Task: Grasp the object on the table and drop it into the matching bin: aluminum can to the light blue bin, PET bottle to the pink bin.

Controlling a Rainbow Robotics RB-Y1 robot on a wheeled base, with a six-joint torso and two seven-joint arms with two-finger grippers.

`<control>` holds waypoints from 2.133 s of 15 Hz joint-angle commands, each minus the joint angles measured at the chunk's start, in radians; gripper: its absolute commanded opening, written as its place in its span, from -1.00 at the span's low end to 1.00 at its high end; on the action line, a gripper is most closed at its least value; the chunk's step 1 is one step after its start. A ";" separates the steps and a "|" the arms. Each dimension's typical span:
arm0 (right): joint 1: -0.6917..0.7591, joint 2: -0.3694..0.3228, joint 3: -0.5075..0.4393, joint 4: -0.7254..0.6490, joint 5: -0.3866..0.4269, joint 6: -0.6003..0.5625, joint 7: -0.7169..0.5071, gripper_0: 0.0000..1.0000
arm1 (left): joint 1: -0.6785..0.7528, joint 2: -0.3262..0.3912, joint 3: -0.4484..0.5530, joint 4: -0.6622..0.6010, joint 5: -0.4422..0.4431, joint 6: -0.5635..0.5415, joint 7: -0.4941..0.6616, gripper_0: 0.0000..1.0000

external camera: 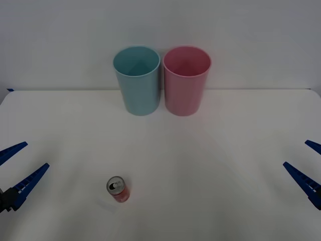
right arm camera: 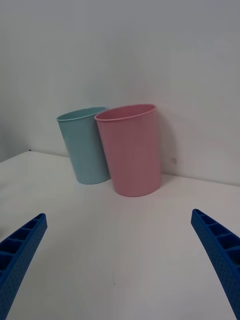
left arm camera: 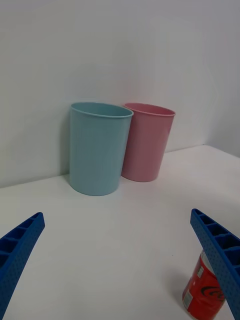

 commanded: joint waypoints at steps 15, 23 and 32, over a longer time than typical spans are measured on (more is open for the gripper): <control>0.000 0.000 0.000 0.000 0.000 0.000 0.000 1.00 | 0.074 0.117 0.007 0.130 0.013 -0.044 -0.120 1.00; 0.000 0.000 0.000 0.000 0.000 0.000 0.000 1.00 | 0.018 0.232 -0.112 0.339 0.024 -0.145 -0.325 1.00; 0.000 0.000 0.000 0.000 0.000 0.000 0.000 1.00 | 0.002 0.229 -0.275 0.348 0.032 -0.148 -0.367 1.00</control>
